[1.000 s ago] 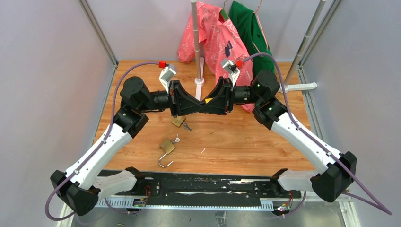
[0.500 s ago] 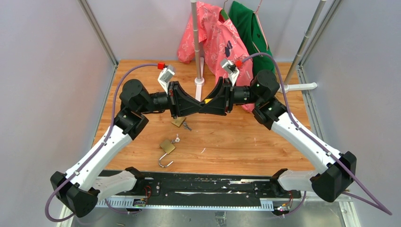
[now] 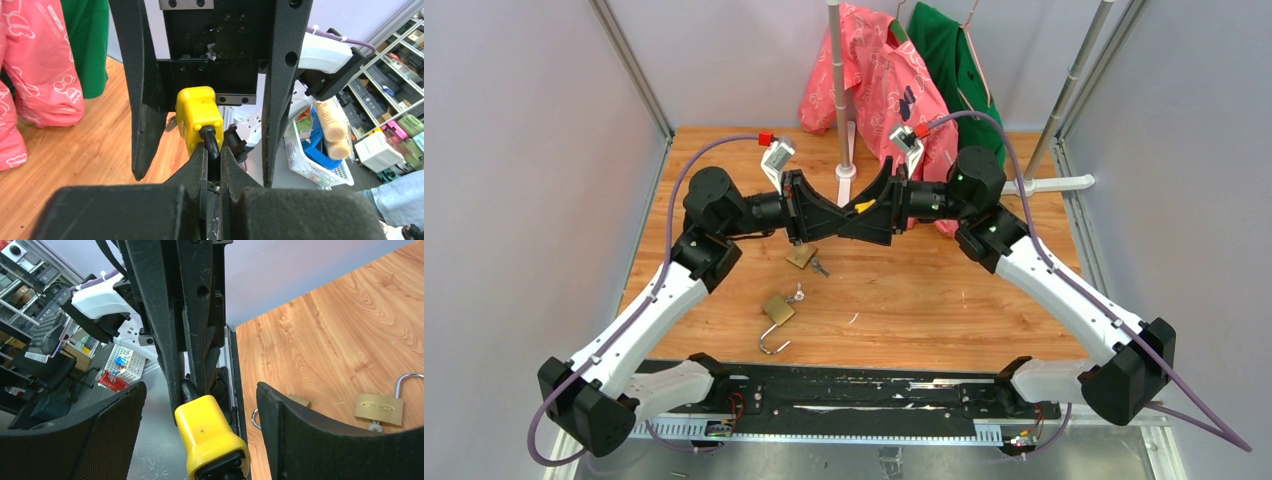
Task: Lock with the key
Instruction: Lock the lock.
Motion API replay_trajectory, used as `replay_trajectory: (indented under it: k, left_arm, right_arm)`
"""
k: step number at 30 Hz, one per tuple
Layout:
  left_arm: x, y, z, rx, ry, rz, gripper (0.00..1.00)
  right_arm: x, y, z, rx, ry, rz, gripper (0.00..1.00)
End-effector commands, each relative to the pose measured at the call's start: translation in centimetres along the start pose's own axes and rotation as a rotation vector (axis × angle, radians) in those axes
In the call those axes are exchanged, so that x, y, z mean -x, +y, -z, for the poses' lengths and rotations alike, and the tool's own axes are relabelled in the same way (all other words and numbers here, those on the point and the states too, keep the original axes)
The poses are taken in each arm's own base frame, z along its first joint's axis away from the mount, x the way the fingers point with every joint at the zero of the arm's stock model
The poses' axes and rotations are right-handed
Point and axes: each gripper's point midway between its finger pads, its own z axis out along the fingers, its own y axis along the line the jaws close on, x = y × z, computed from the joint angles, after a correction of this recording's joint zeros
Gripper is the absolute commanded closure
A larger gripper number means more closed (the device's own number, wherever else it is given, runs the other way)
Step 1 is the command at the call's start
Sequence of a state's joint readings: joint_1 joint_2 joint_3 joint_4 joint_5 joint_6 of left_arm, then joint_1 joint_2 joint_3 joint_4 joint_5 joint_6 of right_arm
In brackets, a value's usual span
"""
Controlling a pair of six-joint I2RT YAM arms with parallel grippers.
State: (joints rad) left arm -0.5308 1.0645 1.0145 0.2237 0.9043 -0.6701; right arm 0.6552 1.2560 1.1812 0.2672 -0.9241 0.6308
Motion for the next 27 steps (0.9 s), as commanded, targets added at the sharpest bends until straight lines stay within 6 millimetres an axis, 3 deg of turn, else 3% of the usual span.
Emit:
replay_trajectory:
  k: [1,14,27]
  left_arm:
    - [0.2,-1.7,-0.3,-0.094,0.010,-0.038,1.00]
    - [1.5,-2.6,0.9,-0.124,0.013,-0.090,1.00]
    - [2.3,-2.2,1.4,-0.098,-0.011,-0.105,1.00]
  right_arm:
    - [0.8,0.6,-0.1,-0.002,-0.030,0.029,0.16]
    - [1.9,-0.9,3.6,-0.056,-0.051,0.031,0.12]
    - [1.3,2.7,4.8,0.084,0.017,0.068,0.11]
